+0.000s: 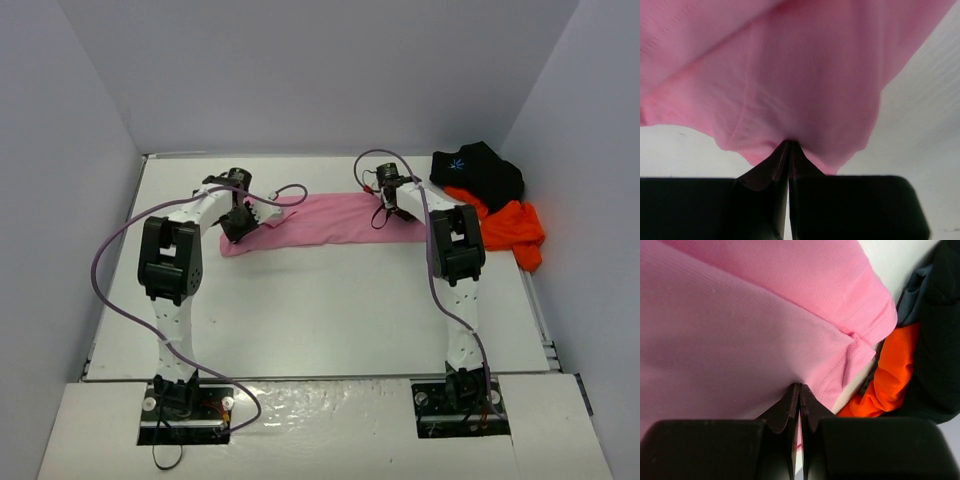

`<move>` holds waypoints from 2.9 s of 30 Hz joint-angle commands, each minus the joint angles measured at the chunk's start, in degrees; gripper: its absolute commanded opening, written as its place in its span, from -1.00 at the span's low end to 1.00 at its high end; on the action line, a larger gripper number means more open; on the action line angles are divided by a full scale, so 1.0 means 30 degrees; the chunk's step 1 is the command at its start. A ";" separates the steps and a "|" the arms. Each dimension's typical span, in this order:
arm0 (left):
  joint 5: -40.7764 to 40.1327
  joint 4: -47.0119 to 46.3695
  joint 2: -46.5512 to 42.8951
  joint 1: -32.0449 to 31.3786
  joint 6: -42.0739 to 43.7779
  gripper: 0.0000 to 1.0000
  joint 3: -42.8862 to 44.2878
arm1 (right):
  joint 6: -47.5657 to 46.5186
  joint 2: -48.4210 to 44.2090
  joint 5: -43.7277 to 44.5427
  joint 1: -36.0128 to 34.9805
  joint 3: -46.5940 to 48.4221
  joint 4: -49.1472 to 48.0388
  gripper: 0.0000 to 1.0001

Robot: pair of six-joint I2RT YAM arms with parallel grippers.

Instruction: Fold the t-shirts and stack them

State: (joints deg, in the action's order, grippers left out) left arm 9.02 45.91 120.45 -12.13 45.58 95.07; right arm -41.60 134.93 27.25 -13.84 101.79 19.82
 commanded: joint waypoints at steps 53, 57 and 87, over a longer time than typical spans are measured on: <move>0.1321 0.0310 -0.3397 0.2212 -0.2807 -1.00 0.4086 | -0.1982 -0.8780 -0.3130 -0.6592 -0.9978 0.7506 -1.00; 0.1212 0.0386 -0.2166 0.1284 -0.2929 -1.00 0.4183 | -0.2216 -0.9241 -0.2765 -0.6628 -1.0222 0.7534 -1.00; 0.1651 0.2070 0.5875 0.0118 -0.2650 -1.00 0.9240 | -0.1810 -0.8290 -0.4117 -0.6345 -0.6153 0.3000 -1.00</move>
State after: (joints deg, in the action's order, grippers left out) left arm 13.87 51.66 137.04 -11.64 36.89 121.04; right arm -47.64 109.28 22.80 -32.10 80.53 30.05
